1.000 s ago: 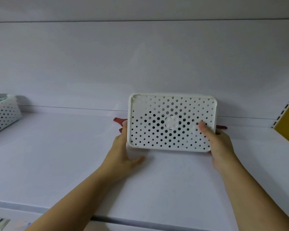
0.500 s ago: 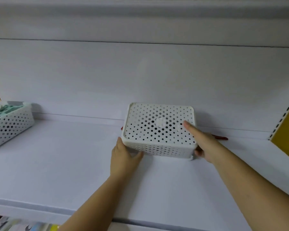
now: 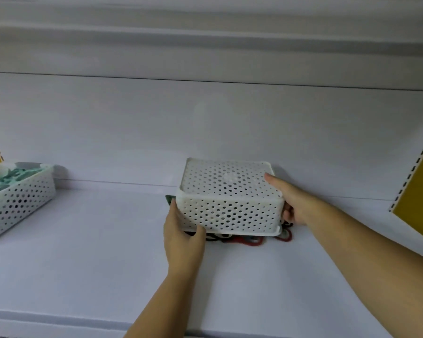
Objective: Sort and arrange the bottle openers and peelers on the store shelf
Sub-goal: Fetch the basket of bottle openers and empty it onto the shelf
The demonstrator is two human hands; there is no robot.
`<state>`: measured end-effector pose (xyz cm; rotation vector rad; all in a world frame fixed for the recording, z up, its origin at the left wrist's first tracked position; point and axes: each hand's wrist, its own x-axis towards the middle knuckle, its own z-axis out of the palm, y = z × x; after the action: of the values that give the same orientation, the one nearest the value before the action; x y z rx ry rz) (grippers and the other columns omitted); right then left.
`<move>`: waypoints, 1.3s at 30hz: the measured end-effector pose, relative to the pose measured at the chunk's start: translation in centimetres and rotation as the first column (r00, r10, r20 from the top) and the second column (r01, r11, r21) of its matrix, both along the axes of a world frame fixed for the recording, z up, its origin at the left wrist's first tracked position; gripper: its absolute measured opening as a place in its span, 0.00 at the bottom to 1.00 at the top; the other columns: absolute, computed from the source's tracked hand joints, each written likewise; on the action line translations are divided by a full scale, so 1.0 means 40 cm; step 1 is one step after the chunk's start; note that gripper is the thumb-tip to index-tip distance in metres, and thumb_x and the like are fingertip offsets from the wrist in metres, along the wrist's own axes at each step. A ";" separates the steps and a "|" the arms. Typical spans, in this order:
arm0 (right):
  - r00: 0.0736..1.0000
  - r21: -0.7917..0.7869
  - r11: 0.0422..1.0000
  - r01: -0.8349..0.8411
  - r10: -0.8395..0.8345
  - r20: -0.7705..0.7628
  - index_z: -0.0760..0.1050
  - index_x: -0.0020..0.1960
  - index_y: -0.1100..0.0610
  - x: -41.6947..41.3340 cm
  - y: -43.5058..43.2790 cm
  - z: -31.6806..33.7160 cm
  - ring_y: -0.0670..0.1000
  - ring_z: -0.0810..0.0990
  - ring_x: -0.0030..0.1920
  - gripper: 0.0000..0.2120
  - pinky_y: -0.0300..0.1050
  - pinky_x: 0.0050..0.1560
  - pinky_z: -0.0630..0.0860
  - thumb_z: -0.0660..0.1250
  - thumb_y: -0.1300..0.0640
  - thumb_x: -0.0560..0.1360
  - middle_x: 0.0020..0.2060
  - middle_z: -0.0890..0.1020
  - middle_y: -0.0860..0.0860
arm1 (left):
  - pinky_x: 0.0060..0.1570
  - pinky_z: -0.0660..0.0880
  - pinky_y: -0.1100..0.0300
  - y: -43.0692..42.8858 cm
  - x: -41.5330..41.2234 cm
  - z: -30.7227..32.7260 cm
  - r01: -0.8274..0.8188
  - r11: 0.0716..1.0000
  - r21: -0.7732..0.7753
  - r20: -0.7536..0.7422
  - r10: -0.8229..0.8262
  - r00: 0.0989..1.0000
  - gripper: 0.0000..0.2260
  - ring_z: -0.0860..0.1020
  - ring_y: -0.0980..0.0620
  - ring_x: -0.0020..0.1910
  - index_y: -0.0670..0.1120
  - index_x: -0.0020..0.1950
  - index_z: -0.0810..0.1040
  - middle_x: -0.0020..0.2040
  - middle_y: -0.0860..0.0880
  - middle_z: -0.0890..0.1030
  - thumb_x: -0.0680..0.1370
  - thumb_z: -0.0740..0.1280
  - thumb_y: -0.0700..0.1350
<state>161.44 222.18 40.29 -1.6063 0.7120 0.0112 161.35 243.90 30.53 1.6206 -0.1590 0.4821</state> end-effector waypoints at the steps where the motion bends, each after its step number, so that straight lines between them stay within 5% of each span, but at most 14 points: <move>1: 1.000 -0.018 1.000 0.020 -0.020 0.002 0.73 0.34 0.51 -0.009 -0.027 0.005 0.44 0.66 0.26 0.20 0.33 0.21 0.58 0.69 0.34 0.68 0.22 0.74 0.45 | 0.54 0.73 0.63 -0.007 0.001 0.001 0.050 0.997 0.057 -0.003 -0.050 0.999 0.33 0.73 0.64 0.60 0.68 0.64 0.65 0.57 0.68 0.75 0.68 0.69 0.36; 4: 0.998 -0.046 0.997 0.064 -0.064 0.012 0.72 0.34 0.51 -0.038 -0.093 0.000 0.45 0.67 0.27 0.20 0.36 0.27 0.58 0.69 0.35 0.68 0.21 0.75 0.46 | 0.59 0.73 0.61 -0.028 0.016 -0.015 0.126 0.949 0.289 0.031 -0.141 0.990 0.39 0.69 0.54 0.66 0.61 0.73 0.61 0.65 0.59 0.73 0.67 0.73 0.41; 7: 0.996 -0.041 0.995 0.093 -0.092 0.012 0.73 0.35 0.51 -0.068 -0.135 -0.010 0.45 0.68 0.28 0.20 0.36 0.29 0.60 0.69 0.34 0.68 0.21 0.76 0.46 | 0.75 0.47 0.46 -0.051 0.028 -0.039 0.075 0.788 0.611 -0.024 -0.077 0.997 0.48 0.49 0.48 0.77 0.52 0.78 0.44 0.78 0.49 0.53 0.68 0.72 0.56; 9: 0.995 -0.038 0.994 0.103 -0.103 0.004 0.73 0.35 0.51 -0.088 -0.158 -0.020 0.45 0.68 0.28 0.20 0.35 0.27 0.61 0.69 0.34 0.68 0.20 0.75 0.45 | 0.72 0.37 0.43 -0.064 0.021 -0.045 0.092 0.687 0.721 -0.078 -0.052 0.996 0.48 0.39 0.49 0.77 0.51 0.77 0.37 0.79 0.50 0.43 0.70 0.66 0.64; 12: 0.995 -0.003 0.995 0.099 -0.099 -0.005 0.74 0.38 0.51 -0.112 -0.184 -0.054 0.45 0.68 0.27 0.20 0.35 0.22 0.61 0.69 0.33 0.67 0.23 0.76 0.46 | 0.71 0.35 0.39 -0.076 -0.001 -0.041 0.054 0.552 0.832 -0.040 -0.037 0.999 0.47 0.36 0.49 0.76 0.48 0.76 0.35 0.78 0.50 0.41 0.68 0.50 0.72; 18: 0.996 0.037 0.995 0.089 -0.089 0.000 0.73 0.39 0.51 -0.144 -0.223 -0.081 0.44 0.68 0.24 0.20 0.34 0.18 0.60 0.69 0.33 0.67 0.24 0.75 0.46 | 0.69 0.34 0.37 -0.082 -0.015 -0.039 0.069 0.422 0.904 -0.038 -0.082 0.996 0.47 0.39 0.51 0.77 0.47 0.76 0.34 0.79 0.52 0.43 0.71 0.54 0.71; 24: 0.995 0.041 0.994 0.099 -0.099 -0.012 0.75 0.40 0.51 -0.190 -0.294 -0.080 0.44 0.70 0.22 0.21 0.33 0.18 0.59 0.70 0.34 0.65 0.23 0.75 0.46 | 0.70 0.35 0.37 -0.083 -0.012 -0.050 0.102 0.319 0.942 -0.044 -0.183 0.982 0.44 0.34 0.52 0.76 0.53 0.75 0.32 0.78 0.53 0.38 0.66 0.42 0.73; 30: 0.990 0.072 0.987 0.142 -0.140 -0.025 0.75 0.41 0.51 -0.222 -0.329 -0.079 0.44 0.70 0.27 0.19 0.32 0.17 0.59 0.72 0.36 0.65 0.27 0.75 0.47 | 0.70 0.33 0.43 -0.081 -0.014 -0.041 0.109 0.316 0.942 -0.034 -0.234 0.972 0.44 0.36 0.55 0.75 0.54 0.76 0.35 0.78 0.54 0.41 0.66 0.43 0.73; 39: 0.991 0.114 0.985 0.128 -0.131 0.013 0.76 0.44 0.51 -0.224 -0.324 -0.085 0.45 0.71 0.29 0.19 0.33 0.15 0.58 0.72 0.37 0.66 0.28 0.77 0.46 | 0.74 0.37 0.56 -0.085 -0.033 -0.023 0.128 0.368 0.921 -0.010 -0.307 0.952 0.39 0.45 0.55 0.77 0.49 0.78 0.40 0.79 0.52 0.48 0.77 0.58 0.63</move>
<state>152.48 209.24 36.90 -1.4485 0.7854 -0.0587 160.05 240.49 29.62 2.6174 -0.9158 0.3067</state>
